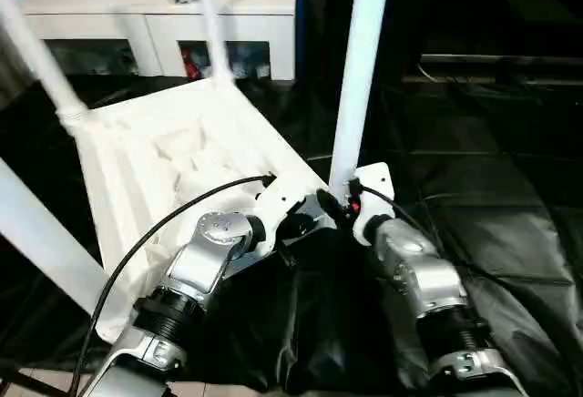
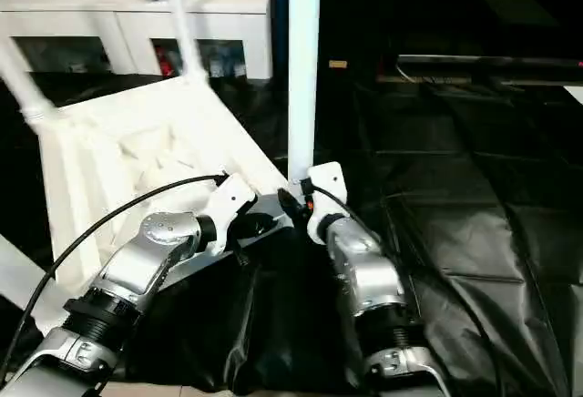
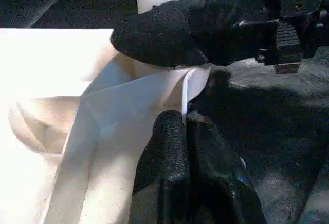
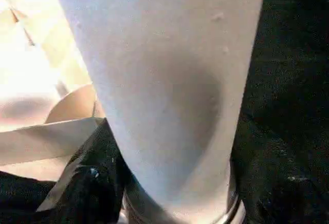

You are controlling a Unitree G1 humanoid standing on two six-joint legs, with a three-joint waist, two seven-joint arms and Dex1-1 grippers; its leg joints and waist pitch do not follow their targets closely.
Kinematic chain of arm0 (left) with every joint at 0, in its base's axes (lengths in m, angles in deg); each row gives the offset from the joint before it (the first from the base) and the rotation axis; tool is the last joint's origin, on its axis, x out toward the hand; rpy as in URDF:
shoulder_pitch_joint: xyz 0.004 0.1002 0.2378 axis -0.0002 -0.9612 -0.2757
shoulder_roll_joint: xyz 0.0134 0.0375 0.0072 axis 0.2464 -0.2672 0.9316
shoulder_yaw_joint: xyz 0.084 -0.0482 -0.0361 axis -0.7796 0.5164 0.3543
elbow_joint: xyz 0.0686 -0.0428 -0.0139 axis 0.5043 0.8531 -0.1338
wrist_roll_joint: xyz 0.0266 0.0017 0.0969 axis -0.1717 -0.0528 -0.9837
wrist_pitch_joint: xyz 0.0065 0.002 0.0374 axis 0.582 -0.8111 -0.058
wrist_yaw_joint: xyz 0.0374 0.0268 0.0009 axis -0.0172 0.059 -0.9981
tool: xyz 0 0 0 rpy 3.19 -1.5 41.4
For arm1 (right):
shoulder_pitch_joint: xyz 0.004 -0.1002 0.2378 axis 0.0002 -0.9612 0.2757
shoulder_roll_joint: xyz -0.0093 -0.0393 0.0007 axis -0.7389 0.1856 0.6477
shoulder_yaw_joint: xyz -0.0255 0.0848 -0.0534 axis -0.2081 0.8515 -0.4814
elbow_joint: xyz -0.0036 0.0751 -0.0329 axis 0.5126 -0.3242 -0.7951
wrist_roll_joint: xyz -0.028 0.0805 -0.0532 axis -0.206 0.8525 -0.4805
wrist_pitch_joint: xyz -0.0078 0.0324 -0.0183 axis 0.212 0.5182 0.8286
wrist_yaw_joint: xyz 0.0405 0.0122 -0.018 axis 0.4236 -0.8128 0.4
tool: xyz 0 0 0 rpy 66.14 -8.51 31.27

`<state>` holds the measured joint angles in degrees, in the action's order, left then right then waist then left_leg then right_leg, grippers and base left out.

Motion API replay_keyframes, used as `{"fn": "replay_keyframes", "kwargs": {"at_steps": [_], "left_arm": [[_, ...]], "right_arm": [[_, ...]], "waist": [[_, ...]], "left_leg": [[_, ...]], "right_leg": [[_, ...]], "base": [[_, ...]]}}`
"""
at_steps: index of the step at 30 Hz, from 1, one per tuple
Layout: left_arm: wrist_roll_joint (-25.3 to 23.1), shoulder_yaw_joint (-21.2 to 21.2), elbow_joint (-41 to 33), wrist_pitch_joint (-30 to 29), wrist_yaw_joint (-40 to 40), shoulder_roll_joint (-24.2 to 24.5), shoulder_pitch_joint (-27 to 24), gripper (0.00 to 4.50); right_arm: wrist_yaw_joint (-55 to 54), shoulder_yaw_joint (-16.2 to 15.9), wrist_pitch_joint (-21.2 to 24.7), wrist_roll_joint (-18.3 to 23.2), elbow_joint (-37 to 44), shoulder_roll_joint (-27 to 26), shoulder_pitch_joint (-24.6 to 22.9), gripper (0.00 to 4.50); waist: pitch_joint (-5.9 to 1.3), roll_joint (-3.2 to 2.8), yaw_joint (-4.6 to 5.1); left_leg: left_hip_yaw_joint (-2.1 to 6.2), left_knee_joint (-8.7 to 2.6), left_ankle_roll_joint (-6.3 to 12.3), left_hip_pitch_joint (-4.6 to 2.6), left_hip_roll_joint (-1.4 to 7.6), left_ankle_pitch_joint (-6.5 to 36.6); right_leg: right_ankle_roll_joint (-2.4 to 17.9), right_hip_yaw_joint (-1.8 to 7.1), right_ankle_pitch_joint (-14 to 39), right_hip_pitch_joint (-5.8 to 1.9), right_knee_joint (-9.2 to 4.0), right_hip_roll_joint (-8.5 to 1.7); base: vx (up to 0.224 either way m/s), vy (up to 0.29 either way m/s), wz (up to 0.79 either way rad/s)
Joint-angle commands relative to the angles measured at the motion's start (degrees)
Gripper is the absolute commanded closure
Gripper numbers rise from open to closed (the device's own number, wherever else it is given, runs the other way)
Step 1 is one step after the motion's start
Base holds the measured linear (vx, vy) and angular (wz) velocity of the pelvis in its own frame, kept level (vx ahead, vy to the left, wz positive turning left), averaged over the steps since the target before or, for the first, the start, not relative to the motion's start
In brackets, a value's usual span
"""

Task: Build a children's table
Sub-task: Rotate leg to tighten

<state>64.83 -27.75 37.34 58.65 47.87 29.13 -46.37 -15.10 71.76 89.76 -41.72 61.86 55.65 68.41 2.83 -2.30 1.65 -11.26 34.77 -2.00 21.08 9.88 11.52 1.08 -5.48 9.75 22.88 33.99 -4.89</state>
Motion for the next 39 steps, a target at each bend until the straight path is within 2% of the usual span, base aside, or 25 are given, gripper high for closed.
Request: {"fn": "replay_keyframes", "kwargs": {"at_steps": [1,2,3,4,5,7,8,9,10,11,12,13,16,17,19,20,21,24,28,33,39], "left_arm": [[1.7,-0.9,-3.6,3.7,0.8,-1.7,2.4,4.50],[1.8,-0.9,-3.8,3.8,1.3,-1.4,2.2,4.50],[1.8,-0.9,-3.9,3.8,1.4,-1.4,2.2,4.50],[2.3,-1.2,-4.8,3.8,3.2,-0.6,1.5,4.50],[2.7,-1.5,-5.4,3.9,4.7,0.1,0.9,4.50],[3.0,-1.8,-6.0,4.1,6.0,0.8,0.4,4.50],[3.7,-2.0,-6.9,4.5,8.2,1.8,-0.3,4.50],[4.2,-2.2,-7.5,4.8,10.0,2.7,-0.9,4.50],[4.8,-2.4,-8.1,4.8,11.8,3.6,-1.4,4.50],[5.1,-2.7,-8.6,5.0,13.6,4.7,-1.9,4.50],[5.4,-2.9,-8.8,5.5,15.3,5.6,-2.3,4.50],[5.6,-3.0,-9.0,5.7,16.6,6.4,-2.6,4.50],[6.0,-2.9,-8.7,6.3,19.4,8.4,-2.8,4.50],[6.0,-2.9,-8.5,6.4,20.0,8.8,-2.7,4.50],[6.2,-2.9,-8.4,6.6,20.8,9.4,-2.6,4.50],[6.5,-2.9,-8.4,6.7,21.9,10.1,-2.6,4.50],[6.7,-2.9,-8.4,6.8,22.3,10.4,-2.5,4.50],[7.1,-2.9,-8.2,6.8,24.1,11.4,-2.3,4.50],[7.2,-2.8,-7.7,7.0,25.3,11.8,-1.9,4.50],[7.3,-2.8,-7.6,7.1,25.8,12.0,-2.0,4.50],[7.2,-2.9,-7.7,7.1,25.4,11.7,-2.3,4.50]], "right_arm": [[7.4,-5.8,2.7,1.5,-0.3,-3.0,-1.2,1.31],[7.9,-5.7,2.8,1.8,-0.1,-2.7,-1.2,1.11],[8.0,-5.7,2.8,1.8,-0.1,-2.6,-1.2,1.11],[10.1,-5.5,3.1,2.6,0.9,-1.1,-1.2,0.86],[12.0,-5.8,3.1,2.8,1.8,0.3,-1.3,0.86],[13.8,-6.2,3.0,2.9,2.4,1.6,-1.5,0.67],[17.6,-6.9,3.4,3.5,3.9,4.0,-1.8,0.67],[20.7,-7.6,3.8,4.0,5.2,5.9,-2.2,0.67],[23.9,-8.2,4.1,4.5,6.4,7.9,-2.6,0.67],[26.7,-8.8,4.2,4.8,7.4,9.7,-2.9,0.67],[29.3,-9.4,4.1,4.9,8.2,11.3,-3.3,0.67],[31.8,-9.8,4.2,5.1,9.0,12.6,-3.6,0.67],[38.0,-10.5,5.7,6.6,11.0,15.5,-4.3,0.67],[39.3,-10.8,6.4,6.9,11.4,16.2,-4.4,0.67],[40.6,-11.4,6.6,7.2,11.8,17.0,-4.5,0.67],[42.6,-12.5,7.0,7.5,12.6,18.3,-4.7,0.93],[43.6,-13.1,7.1,7.6,13.0,18.9,-4.9,1.02],[46.6,-15.1,6.5,7.0,13.9,20.7,-5.4,1.24],[47.7,-15.5,4.8,6.2,13.7,20.7,-5.5,1.51],[47.8,-16.3,5.0,6.6,14.0,20.8,-5.6,1.89],[47.9,-16.8,4.9,6.5,14.4,20.4,-6.6,2.01]], "waist": [[-3.90,0.20,-0.11],[-3.95,0.26,-0.15],[-3.96,0.24,-0.18],[-3.97,0.32,-0.21],[-4.19,0.30,-0.29],[-4.18,0.29,-0.43],[-4.19,0.31,-0.39],[-4.14,0.58,-0.58],[-4.06,0.53,-0.77],[-3.96,0.41,-0.94],[-3.82,0.36,-1.02],[-3.75,0.39,-1.33],[-3.57,0.31,-1.76],[-3.56,0.30,-2.02],[-3.59,0.32,-2.21],[-3.56,0.38,-2.22],[-3.68,0.43,-2.32],[-3.76,0.47,-2.64],[-3.75,0.50,-3.15],[-3.77,0.51,-3.24],[-3.83,0.57,-3.33]], "left_leg": [[2.07,-4.15,3.37,0.08,3.13,11.6],[1.98,-4.05,4.06,0.15,3.11,10.6],[1.99,-4.00,4.27,0.17,3.15,10.2],[1.96,-3.98,4.49,0.13,3.17,9.7],[1.89,-3.77,5.16,0.14,3.17,8.5],[1.83,-3.68,6.51,0.17,3.26,6.7],[1.76,-3.66,6.63,0.15,3.24,6.8],[1.69,-3.60,6.98,0.14,3.24,7.1],[1.76,-3.67,7.15,0.11,3.28,7.5],[1.59,-3.65,7.20,-0.07,3.38,8.2],[1.66,-3.80,6.72,-0.12,3.48,9.1],[1.57,-3.81,6.15,-0.48,3.51,10.3],[1.62,-4.07,5.15,-0.53,3.66,11.4],[1.59,-4.12,4.56,-0.83,3.76,11.9],[1.55,-4.14,3.92,-0.86,3.76,11.8],[1.59,-4.19,3.86,-0.77,3.74,11.6],[1.64,-4.12,3.97,-0.61,3.70,10.9],[1.57,-4.01,4.27,-0.55,3.68,9.9],[1.53,-3.98,4.23,-0.59,3.72,9.5],[1.60,-4.03,3.90,-0.54,3.71,9.5],[1.55,-3.92,4.37,-0.48,3.68,8.7]], "right_leg": [[11.4,3.20,15.0,-2.96,-4.45,-3.99],[11.9,3.18,13.2,-3.09,-4.27,-4.01],[12.1,3.21,12.6,-3.14,-4.16,-4.08],[12.3,3.20,12.2,-3.14,-4.13,-4.07],[13.0,3.24,10.3,-3.30,-3.80,-4.08],[14.1,3.20,7.3,-3.29,-3.46,-4.01],[14.2,3.22,7.2,-3.28,-3.45,-3.98],[14.3,3.21,7.6,-3.36,-3.52,-3.99],[14.2,3.16,8.3,-3.46,-3.54,-3.99],[14.1,3.27,9.5,-3.15,-3.66,-3.96],[13.7,3.25,11.2,-3.07,-3.85,-3.94],[13.2,3.29,13.1,-2.84,-4.15,-3.90],[12.7,3.39,14.8,-2.75,-4.17,-3.81],[12.7,3.45,15.2,-2.48,-4.28,-3.83],[12.8,3.52,14.9,-2.54,-4.14,-3.86],[12.7,3.51,14.9,-2.60,-4.13,-3.86],[12.6,3.49,14.3,-2.82,-3.96,-3.90],[12.7,3.51,13.7,-2.83,-3.88,-4.03],[12.5,3.54,14.2,-2.70,-3.91,-4.07],[12.3,3.48,14.4,-2.78,-3.88,-4.01],[12.5,3.50,13.3,-2.82,-3.80,-4.06]], "base": [[0.000,0.000,0.00],[0.000,0.000,0.00],[0.000,0.000,0.00],[0.000,0.000,0.00],[0.000,0.000,0.00],[0.000,0.000,0.00],[0.000,0.000,0.00],[0.000,0.000,0.00],[0.000,0.000,0.00],[0.000,0.000,0.00],[0.000,0.000,0.00],[0.000,0.000,0.00],[0.000,0.000,0.00],[0.000,0.000,0.00],[0.000,0.000,0.00],[0.000,0.000,0.00],[0.000,0.000,0.00],[0.000,0.000,0.00],[0.000,0.000,0.00],[0.000,0.000,0.00],[0.000,0.000,0.00]]}}
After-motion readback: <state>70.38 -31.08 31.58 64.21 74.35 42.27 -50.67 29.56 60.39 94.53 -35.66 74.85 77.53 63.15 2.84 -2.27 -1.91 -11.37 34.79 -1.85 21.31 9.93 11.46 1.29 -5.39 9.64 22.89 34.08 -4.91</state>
